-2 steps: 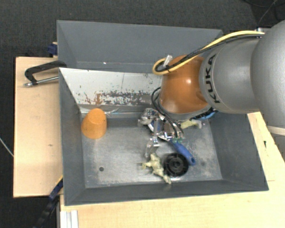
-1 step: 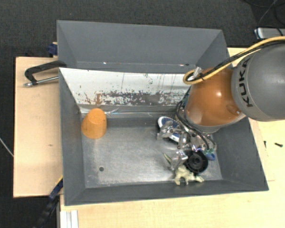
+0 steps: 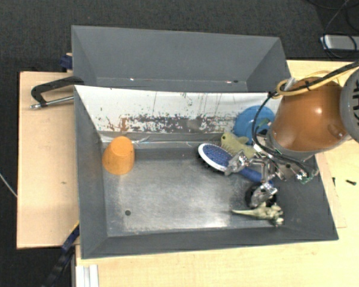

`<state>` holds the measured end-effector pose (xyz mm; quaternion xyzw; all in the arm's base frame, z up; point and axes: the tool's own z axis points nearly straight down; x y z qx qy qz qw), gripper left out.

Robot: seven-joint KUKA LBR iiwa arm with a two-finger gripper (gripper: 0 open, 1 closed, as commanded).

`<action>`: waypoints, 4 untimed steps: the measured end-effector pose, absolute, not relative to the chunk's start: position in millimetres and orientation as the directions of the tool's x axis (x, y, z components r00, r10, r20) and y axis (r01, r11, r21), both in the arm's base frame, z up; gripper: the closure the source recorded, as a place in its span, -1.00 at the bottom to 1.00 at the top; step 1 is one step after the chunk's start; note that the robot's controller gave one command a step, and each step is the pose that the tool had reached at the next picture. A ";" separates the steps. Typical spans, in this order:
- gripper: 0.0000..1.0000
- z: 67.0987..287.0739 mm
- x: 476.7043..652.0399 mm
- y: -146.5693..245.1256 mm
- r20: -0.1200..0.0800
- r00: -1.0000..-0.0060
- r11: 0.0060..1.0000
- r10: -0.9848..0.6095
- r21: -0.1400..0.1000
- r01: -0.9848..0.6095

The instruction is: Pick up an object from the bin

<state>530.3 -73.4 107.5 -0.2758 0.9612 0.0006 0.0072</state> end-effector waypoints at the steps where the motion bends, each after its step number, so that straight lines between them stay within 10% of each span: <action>1: -1.00 104.6 529.9 -95.3 -0.046 -0.712 0.713 -0.701 -0.028 -0.700; 2: -1.00 107.2 570.7 -138.5 -0.010 -0.227 0.227 -0.974 -0.004 -0.974; 3: -1.00 185.1 580.6 -144.0 -0.003 -0.245 0.245 -0.969 -0.015 -0.969; 4: -1.00 77.9 521.5 -75.4 -0.001 -0.326 0.326 -0.945 0.010 -0.945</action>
Offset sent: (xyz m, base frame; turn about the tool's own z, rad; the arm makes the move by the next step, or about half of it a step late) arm -0.0238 -0.0571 -0.0199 -0.2991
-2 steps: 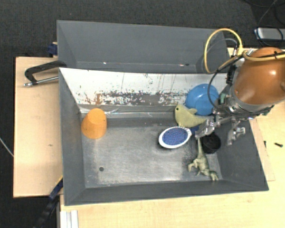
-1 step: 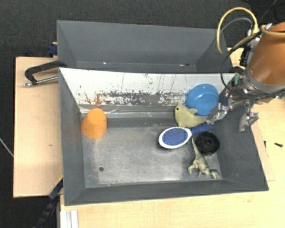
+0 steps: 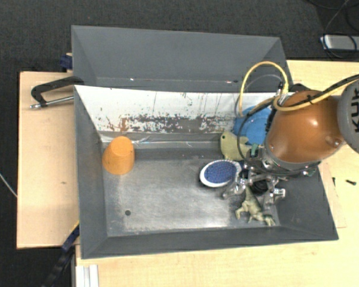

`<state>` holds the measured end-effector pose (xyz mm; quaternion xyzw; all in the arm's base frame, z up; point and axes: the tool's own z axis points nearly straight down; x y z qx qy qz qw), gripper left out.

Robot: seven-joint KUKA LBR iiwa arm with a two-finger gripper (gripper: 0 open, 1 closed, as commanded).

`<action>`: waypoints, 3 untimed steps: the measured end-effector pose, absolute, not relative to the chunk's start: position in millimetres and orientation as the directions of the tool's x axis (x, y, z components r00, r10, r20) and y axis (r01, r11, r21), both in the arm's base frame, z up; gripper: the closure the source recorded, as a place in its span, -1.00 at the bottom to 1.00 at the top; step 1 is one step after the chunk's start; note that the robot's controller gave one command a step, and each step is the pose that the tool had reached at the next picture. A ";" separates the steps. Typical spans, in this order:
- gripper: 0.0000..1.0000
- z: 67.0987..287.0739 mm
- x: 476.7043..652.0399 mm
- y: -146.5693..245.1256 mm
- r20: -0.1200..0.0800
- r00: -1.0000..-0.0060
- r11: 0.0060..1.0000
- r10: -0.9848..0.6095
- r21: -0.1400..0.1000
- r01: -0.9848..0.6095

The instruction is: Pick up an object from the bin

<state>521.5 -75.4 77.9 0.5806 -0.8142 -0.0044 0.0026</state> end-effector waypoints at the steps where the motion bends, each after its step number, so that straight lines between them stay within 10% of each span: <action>1: -1.00 83.2 506.9 -93.2 -0.001 0.015 -0.015 -1.000 0.001 -1.000; 2: -1.00 87.5 497.2 -99.9 -0.002 0.166 -0.166 -0.986 0.000 -0.986; 3: 1.00 89.6 499.7 -94.3 -0.010 0.170 -0.170 -0.985 -0.013 -0.985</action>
Offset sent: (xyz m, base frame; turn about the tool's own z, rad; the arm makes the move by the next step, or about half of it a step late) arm -0.0148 -0.0184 0.0050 -0.3500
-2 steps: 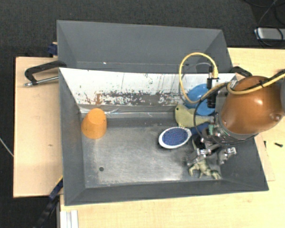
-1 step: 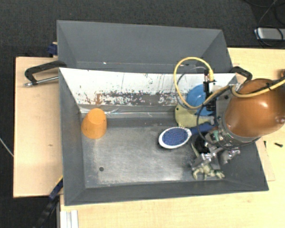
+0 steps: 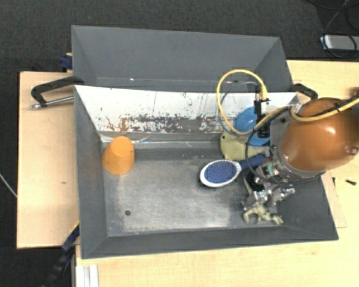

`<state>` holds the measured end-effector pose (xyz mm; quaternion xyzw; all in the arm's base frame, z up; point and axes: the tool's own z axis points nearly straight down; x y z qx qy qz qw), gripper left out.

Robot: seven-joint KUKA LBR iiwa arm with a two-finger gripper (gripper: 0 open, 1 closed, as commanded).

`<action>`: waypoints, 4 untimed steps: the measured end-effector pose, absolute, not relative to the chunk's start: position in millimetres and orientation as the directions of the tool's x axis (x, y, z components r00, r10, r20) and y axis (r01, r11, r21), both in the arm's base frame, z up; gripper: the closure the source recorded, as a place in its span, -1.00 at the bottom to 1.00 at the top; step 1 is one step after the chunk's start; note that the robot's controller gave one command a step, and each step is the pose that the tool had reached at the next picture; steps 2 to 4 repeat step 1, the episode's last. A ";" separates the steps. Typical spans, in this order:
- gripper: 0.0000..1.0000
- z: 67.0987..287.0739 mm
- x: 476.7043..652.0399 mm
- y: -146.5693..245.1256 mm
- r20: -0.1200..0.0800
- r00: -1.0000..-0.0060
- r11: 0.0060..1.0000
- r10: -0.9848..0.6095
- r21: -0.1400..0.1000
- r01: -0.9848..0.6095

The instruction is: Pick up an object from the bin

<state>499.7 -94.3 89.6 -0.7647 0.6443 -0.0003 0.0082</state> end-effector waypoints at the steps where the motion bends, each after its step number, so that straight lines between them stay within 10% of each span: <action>1: 1.00 221.3 514.6 -108.5 0.003 0.411 -0.411 -0.912 -0.009 -0.912; 4: 1.00 221.3 514.6 -108.5 0.003 0.411 -0.411 -0.912 -0.009 -0.912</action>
Offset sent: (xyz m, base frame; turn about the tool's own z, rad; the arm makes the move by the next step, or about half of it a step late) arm 0.0128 -0.0147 0.1282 -0.2571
